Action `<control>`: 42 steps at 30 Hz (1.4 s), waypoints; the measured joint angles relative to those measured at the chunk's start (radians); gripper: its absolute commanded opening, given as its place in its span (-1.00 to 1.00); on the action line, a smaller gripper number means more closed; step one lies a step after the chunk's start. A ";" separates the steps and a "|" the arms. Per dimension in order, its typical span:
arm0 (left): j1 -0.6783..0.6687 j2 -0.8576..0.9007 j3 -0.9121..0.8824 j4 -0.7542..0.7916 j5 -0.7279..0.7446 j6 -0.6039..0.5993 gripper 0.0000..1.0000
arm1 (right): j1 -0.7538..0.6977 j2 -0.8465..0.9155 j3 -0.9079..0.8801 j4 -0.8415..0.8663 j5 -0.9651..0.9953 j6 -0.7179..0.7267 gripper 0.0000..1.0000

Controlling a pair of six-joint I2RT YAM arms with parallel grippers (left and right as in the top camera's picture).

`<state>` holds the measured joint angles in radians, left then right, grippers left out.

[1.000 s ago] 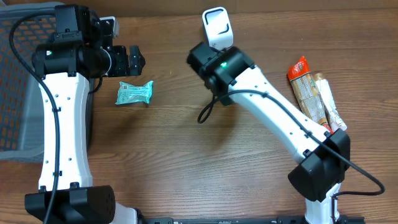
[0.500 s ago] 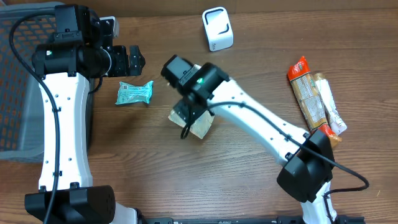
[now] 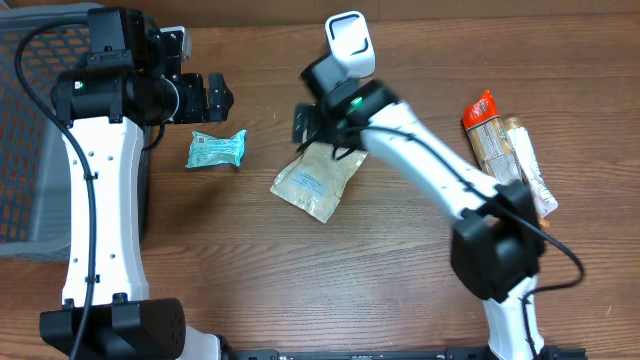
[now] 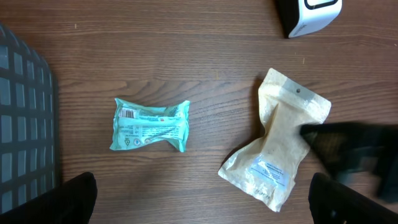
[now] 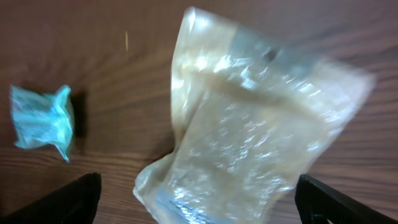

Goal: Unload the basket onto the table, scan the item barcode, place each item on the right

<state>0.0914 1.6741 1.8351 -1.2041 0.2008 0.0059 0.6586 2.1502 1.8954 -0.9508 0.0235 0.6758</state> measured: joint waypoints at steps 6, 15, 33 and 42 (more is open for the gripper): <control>0.000 0.000 0.000 0.000 0.000 0.000 0.99 | 0.051 0.126 -0.021 0.003 -0.008 0.073 0.90; 0.000 0.000 0.000 0.000 0.000 0.000 0.99 | 0.047 0.180 -0.023 -0.003 0.062 0.032 -0.14; 0.000 0.000 0.000 0.000 0.000 0.000 1.00 | 0.043 0.185 0.037 -0.098 0.088 -0.260 0.43; 0.000 0.000 0.000 0.000 0.000 0.000 0.99 | 0.005 0.187 0.124 -0.061 0.097 -0.292 0.44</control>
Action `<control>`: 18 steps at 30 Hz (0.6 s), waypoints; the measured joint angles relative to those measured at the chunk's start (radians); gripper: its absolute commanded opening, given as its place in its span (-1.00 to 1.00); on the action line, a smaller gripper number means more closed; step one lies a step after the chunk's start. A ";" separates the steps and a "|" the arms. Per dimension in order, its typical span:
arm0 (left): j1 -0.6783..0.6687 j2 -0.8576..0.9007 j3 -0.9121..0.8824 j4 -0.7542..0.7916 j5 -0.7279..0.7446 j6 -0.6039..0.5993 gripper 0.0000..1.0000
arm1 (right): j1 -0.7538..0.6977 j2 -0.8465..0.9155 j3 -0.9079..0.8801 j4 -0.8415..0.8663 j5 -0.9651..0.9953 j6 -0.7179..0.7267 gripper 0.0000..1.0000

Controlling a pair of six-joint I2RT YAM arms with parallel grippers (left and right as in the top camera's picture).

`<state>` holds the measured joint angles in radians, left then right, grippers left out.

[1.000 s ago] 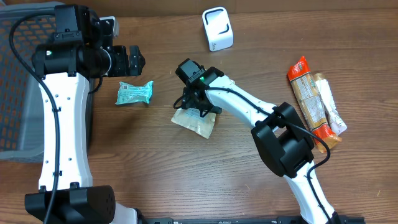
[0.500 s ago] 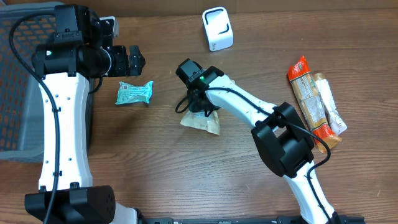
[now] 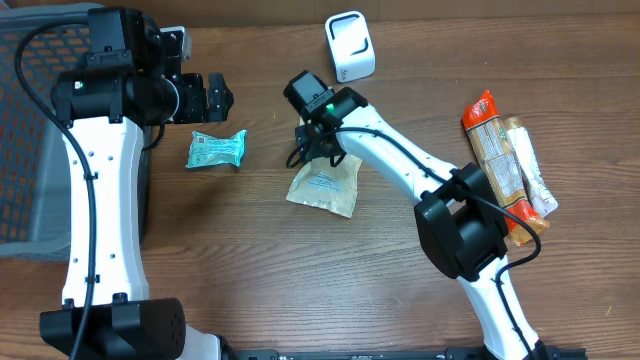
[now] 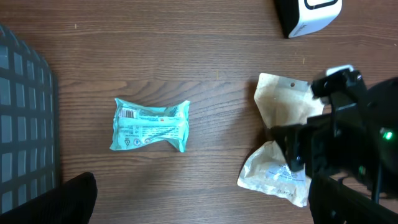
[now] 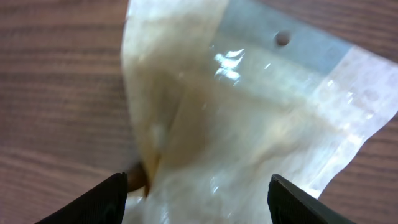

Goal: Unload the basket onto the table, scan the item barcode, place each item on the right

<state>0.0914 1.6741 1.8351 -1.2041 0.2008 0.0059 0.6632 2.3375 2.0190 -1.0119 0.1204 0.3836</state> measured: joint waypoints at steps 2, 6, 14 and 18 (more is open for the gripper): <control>0.000 0.000 0.000 0.000 0.000 0.000 1.00 | -0.018 0.002 -0.007 0.016 0.000 0.010 0.44; 0.000 0.000 0.000 0.000 0.000 0.000 1.00 | -0.054 0.019 -0.026 0.046 -0.023 0.029 0.40; 0.000 0.000 0.000 0.000 0.000 0.000 1.00 | -0.062 0.025 -0.089 0.148 -0.100 0.041 0.00; 0.000 0.000 0.000 0.000 0.000 0.000 0.99 | -0.061 0.002 -0.148 0.210 -0.113 0.050 -0.03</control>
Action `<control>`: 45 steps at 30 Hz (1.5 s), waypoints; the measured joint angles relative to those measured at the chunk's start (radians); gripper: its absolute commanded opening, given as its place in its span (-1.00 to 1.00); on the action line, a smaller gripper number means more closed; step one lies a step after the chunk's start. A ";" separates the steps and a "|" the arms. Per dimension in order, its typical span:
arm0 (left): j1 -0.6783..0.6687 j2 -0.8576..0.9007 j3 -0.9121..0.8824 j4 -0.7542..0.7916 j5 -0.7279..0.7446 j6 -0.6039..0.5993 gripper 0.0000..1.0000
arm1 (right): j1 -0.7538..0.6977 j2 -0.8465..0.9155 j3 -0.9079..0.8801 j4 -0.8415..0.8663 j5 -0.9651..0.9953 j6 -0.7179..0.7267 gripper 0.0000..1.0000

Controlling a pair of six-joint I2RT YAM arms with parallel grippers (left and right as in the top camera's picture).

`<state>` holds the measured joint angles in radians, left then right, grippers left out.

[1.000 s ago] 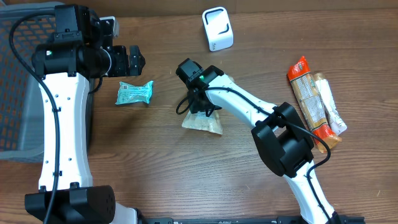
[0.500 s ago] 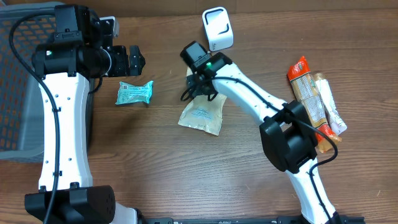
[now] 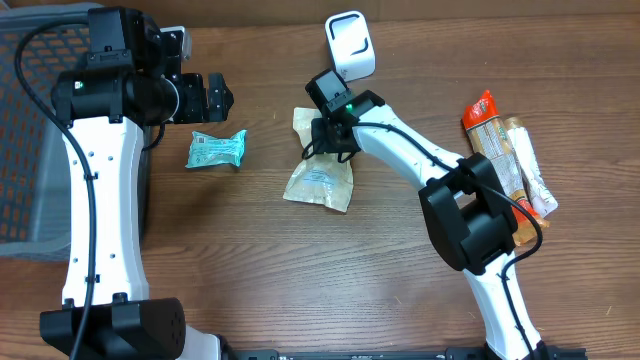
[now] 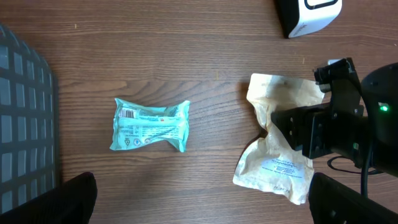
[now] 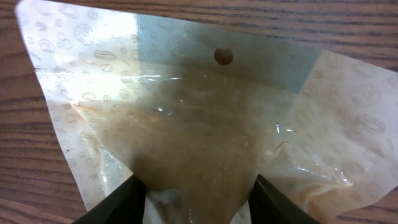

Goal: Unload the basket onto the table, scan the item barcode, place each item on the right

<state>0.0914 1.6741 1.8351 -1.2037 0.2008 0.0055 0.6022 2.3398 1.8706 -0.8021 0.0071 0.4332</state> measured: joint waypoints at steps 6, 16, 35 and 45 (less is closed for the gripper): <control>0.000 0.000 0.000 0.000 0.000 0.000 0.99 | -0.002 -0.032 -0.067 0.056 -0.011 0.009 -0.49; 0.000 0.000 0.000 0.000 0.000 0.000 0.99 | -0.033 -0.006 0.028 -0.105 -0.161 -0.009 -0.93; 0.000 0.000 0.000 0.000 0.000 0.000 1.00 | -0.114 0.027 0.233 -0.285 -0.264 -0.236 1.00; 0.000 0.000 0.000 0.000 0.000 0.000 0.99 | 0.081 0.027 0.060 -0.066 0.021 -0.248 1.00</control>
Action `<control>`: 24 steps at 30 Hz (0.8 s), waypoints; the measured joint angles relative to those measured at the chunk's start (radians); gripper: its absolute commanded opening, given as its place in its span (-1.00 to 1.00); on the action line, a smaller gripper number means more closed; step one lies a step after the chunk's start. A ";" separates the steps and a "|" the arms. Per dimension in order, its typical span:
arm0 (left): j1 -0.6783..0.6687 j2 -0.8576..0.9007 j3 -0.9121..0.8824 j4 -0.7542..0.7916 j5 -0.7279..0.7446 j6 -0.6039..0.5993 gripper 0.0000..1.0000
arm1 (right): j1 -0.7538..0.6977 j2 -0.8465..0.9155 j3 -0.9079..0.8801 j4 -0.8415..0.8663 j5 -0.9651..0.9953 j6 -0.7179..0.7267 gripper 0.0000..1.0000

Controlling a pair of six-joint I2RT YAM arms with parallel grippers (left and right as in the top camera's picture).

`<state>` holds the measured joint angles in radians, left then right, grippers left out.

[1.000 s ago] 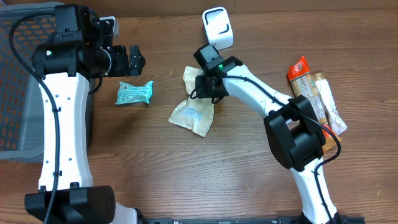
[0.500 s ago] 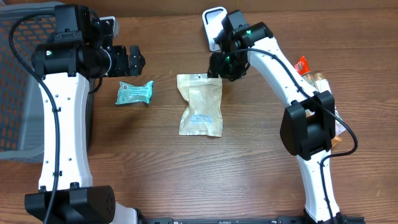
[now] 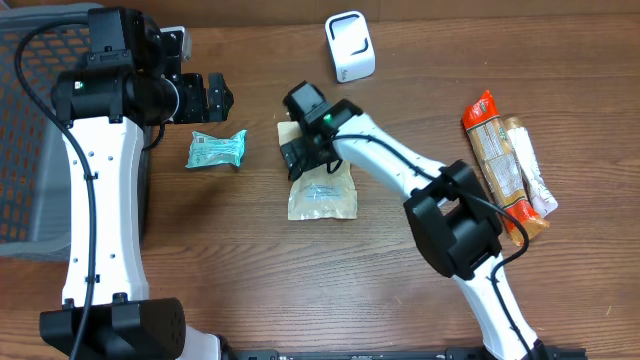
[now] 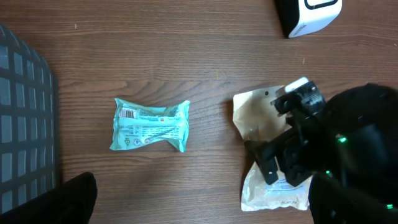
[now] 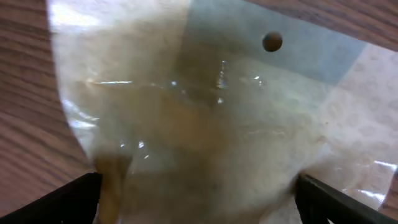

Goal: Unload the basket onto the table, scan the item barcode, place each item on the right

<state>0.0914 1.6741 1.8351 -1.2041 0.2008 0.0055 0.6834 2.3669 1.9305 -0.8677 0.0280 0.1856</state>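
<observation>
A beige pouch [image 3: 325, 192] with a white label lies flat at the table's middle; it also shows in the left wrist view, pouch [image 4: 273, 193]. My right gripper [image 3: 303, 155] is low over the pouch's upper end, open, its fingers wide on either side of the pouch [image 5: 205, 124]. The white scanner [image 3: 350, 45] stands at the back of the table, clear of the pouch. A teal packet [image 3: 215, 150] lies to the left. My left gripper [image 3: 212, 95] hangs open above and behind that packet [image 4: 149, 124], holding nothing.
A grey mesh basket [image 3: 30, 130] stands at the left edge. Two long snack packs [image 3: 505, 160] lie at the right side. The right arm [image 3: 400, 160] stretches across the middle of the table.
My right gripper's fingers were close together on the pouch; now they stand wide apart. The gripper and the pouch's top have shifted left, and the pouch lies squarer to the table's front edge. Left arm unchanged.
The pouch lay slanted with my right gripper open at its top. Then the fingers narrowed on the pouch's upper end, and the pouch turned and bunched up. Now the fingers are wide again and the pouch lies flat, label up. The teal packet and scanner stayed put.
</observation>
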 measured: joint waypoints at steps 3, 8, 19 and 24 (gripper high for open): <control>0.000 0.000 0.000 0.000 0.000 0.000 1.00 | -0.003 0.000 -0.022 0.022 0.025 -0.002 0.68; 0.000 0.000 0.000 0.000 0.000 0.000 0.99 | -0.020 -0.008 -0.044 0.038 0.050 -0.003 -0.15; 0.000 0.000 0.000 0.000 0.000 0.000 1.00 | -0.056 -0.022 -0.028 -0.011 -0.120 -0.002 -0.60; 0.000 0.000 0.000 0.000 0.000 0.000 0.99 | -0.130 -0.018 0.065 -0.098 -0.425 -0.019 -0.67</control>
<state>0.0914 1.6741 1.8351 -1.2041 0.2008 0.0055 0.5529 2.3486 1.9957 -0.9653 -0.3965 0.1669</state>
